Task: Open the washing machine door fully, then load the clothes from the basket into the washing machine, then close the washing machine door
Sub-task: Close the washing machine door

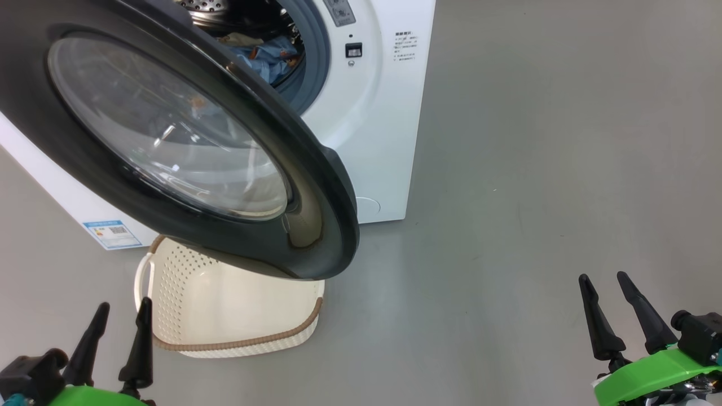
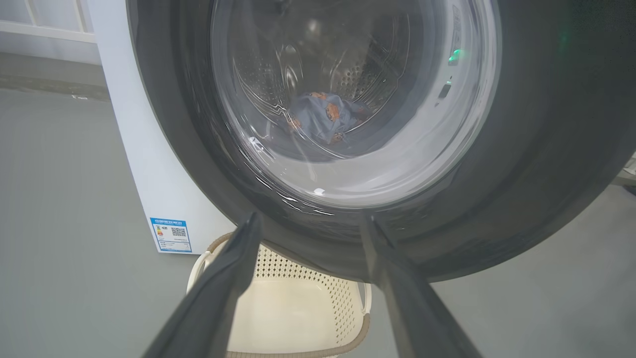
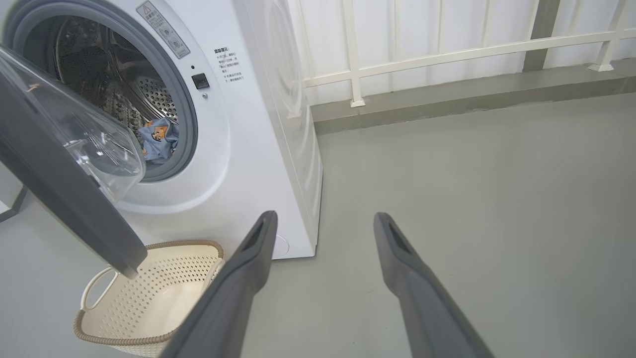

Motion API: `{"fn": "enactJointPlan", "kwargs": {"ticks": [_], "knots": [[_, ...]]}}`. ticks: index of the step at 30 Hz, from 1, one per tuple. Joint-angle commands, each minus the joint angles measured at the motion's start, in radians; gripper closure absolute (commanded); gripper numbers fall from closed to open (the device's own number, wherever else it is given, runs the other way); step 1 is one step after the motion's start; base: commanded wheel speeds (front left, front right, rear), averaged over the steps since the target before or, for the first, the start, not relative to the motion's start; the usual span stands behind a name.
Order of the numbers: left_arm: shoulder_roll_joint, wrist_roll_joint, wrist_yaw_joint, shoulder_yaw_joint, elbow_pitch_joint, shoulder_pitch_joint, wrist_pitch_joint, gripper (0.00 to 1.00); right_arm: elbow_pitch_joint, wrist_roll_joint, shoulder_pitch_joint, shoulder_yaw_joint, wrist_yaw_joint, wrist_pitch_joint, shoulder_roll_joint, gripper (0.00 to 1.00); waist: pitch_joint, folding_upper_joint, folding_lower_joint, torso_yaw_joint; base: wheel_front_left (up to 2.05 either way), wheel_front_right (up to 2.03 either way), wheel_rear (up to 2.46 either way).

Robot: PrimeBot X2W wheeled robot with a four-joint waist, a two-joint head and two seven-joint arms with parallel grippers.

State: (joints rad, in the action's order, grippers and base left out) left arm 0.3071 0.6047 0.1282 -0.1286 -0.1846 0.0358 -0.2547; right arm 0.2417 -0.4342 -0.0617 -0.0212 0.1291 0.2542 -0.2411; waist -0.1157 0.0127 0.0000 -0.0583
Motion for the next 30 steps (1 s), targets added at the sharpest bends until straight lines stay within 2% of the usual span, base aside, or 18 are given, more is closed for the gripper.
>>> {"fn": "enactJointPlan", "kwargs": {"ticks": [1, 11, 20, 21, 22, 23, 30], "knots": [[0.014, -0.025, 0.003, 0.051, 0.027, 0.008, -0.007, 0.00, -0.023, -0.011, -0.023, -0.015, 0.002, 0.008, -0.016, 0.00, 0.000, 0.0000, 0.0000, 0.000, 0.00, 0.00, 0.00], [-0.041, -0.095, 0.003, 0.101, 0.019, -0.003, -0.007, 0.00, -0.015, -0.012, -0.018, -0.016, 0.002, 0.008, -0.002, 0.00, -0.003, 0.0000, 0.0000, 0.003, 0.00, 0.00, 0.00], [-0.043, -0.083, 0.003, 0.083, 0.022, 0.003, -0.007, 0.00, -0.017, -0.014, -0.035, -0.025, 0.002, 0.008, 0.005, 0.00, -0.005, 0.0000, 0.0000, 0.014, 0.00, 0.00, 0.00], [-0.044, -0.084, 0.003, 0.084, 0.023, 0.003, -0.007, 0.00, -0.020, -0.019, -0.041, -0.027, 0.002, 0.008, 0.006, 0.33, -0.004, 0.0000, 0.0000, 0.017, 0.00, 0.00, 0.00], [-0.046, -0.084, 0.003, 0.086, 0.024, 0.002, -0.007, 0.00, -0.024, -0.021, -0.048, -0.029, 0.002, 0.008, 0.007, 0.60, -0.001, 0.0000, 0.0000, 0.020, 0.00, 0.00, 0.00], [-0.050, -0.083, 0.003, 0.088, 0.029, -0.001, -0.007, 0.00, -0.038, -0.027, -0.065, -0.035, 0.002, 0.008, 0.011, 1.00, 0.003, 0.0000, 0.0000, 0.026, 0.00, 0.00, 0.00], [-0.062, -0.088, 0.003, 0.094, 0.053, -0.011, -0.007, 0.00, -0.099, -0.036, -0.147, -0.083, 0.002, 0.008, 0.020, 1.00, 0.026, 0.0000, 0.0000, 0.058, 0.00, 0.00, 0.00]]}}
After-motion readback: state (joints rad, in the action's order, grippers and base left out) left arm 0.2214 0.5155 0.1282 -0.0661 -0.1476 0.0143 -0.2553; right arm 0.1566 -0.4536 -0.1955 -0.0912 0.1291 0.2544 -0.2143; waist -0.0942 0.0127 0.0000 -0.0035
